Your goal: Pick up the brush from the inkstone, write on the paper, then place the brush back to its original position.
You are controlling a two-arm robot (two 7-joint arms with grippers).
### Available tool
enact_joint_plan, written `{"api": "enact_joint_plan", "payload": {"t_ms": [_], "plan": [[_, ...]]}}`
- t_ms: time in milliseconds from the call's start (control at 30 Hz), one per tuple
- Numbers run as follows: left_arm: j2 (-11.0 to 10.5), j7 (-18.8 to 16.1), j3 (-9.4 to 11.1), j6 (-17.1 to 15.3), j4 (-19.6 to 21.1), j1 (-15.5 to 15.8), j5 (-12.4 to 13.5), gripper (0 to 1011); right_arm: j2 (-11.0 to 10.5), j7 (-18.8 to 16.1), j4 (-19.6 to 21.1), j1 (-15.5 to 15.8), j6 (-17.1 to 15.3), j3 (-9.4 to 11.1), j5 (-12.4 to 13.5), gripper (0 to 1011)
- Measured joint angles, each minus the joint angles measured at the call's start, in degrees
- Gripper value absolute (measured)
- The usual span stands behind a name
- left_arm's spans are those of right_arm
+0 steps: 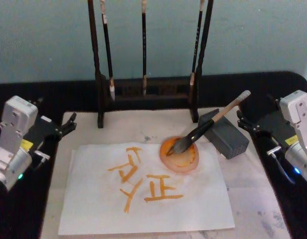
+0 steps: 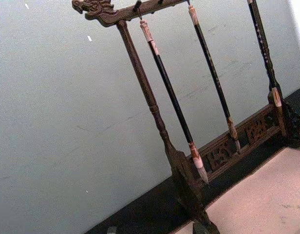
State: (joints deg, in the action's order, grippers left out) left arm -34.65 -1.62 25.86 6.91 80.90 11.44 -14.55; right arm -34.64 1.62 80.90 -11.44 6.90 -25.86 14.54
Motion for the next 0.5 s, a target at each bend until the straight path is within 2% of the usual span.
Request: {"api": "enact_joint_plan", "payload": {"t_ms": [500], "plan": [[0.0, 0.0, 0.0, 0.0, 0.0, -0.01, 0.0, 1010, 0.0, 0.0, 0.0, 0.0, 0.01, 0.0, 0.0, 1000]]}}
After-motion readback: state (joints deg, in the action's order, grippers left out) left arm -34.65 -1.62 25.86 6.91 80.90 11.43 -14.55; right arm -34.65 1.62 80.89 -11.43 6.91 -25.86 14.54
